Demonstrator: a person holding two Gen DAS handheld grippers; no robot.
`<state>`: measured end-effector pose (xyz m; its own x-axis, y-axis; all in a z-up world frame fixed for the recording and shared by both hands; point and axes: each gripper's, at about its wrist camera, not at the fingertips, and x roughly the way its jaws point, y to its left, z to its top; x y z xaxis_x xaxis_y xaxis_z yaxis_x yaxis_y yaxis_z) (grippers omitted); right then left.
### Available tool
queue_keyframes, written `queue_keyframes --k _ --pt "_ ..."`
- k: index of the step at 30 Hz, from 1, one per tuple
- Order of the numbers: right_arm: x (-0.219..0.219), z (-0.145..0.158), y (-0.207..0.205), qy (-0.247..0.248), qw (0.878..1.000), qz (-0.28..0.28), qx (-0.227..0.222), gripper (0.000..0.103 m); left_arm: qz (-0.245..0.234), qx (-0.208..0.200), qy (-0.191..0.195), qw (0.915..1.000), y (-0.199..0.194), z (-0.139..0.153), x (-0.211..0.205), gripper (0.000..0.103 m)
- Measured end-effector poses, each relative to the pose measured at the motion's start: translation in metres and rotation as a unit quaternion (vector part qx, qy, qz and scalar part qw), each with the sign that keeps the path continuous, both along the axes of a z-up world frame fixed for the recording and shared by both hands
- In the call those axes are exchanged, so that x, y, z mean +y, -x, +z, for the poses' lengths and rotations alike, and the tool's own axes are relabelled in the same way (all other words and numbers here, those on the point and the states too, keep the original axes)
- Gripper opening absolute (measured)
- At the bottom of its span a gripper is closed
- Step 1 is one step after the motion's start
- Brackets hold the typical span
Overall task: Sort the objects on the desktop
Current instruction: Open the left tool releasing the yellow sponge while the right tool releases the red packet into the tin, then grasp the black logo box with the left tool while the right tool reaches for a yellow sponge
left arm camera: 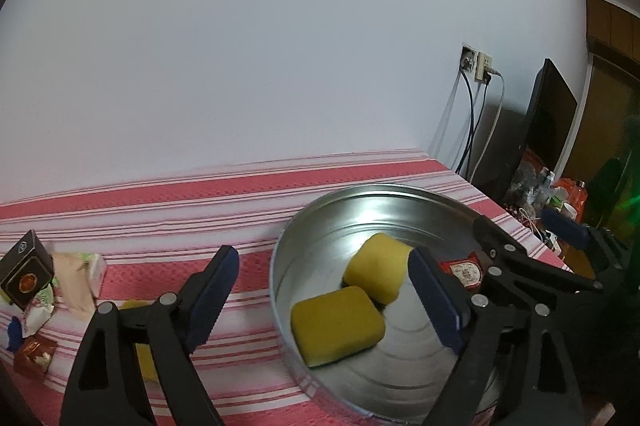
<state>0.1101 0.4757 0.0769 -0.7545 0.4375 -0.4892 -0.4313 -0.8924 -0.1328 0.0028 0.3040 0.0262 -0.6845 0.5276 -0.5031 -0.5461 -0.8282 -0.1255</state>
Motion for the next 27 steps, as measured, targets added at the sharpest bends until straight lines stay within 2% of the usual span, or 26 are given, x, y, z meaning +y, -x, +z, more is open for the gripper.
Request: queue_keyframes --k 1,4,15,27 --pt "-0.001 0.002 -0.002 0.0 1.0 -0.005 0.003 0.092 0.002 0.0 -0.003 1.0 0.0 0.001 -0.002 0.088" --pt "-0.005 0.011 -0.009 0.003 1.0 -0.011 0.019 0.101 0.011 0.001 -0.007 0.9999 0.0 0.004 -0.014 0.088" --pt "-0.044 0.026 -0.024 -0.007 0.999 0.0 0.034 0.101 0.028 0.029 -0.003 0.9992 -0.01 0.018 -0.053 0.088" --pt "-0.11 0.035 -0.03 -0.007 0.997 0.063 0.044 0.101 0.057 0.058 0.015 0.9966 -0.019 0.026 -0.118 0.088"
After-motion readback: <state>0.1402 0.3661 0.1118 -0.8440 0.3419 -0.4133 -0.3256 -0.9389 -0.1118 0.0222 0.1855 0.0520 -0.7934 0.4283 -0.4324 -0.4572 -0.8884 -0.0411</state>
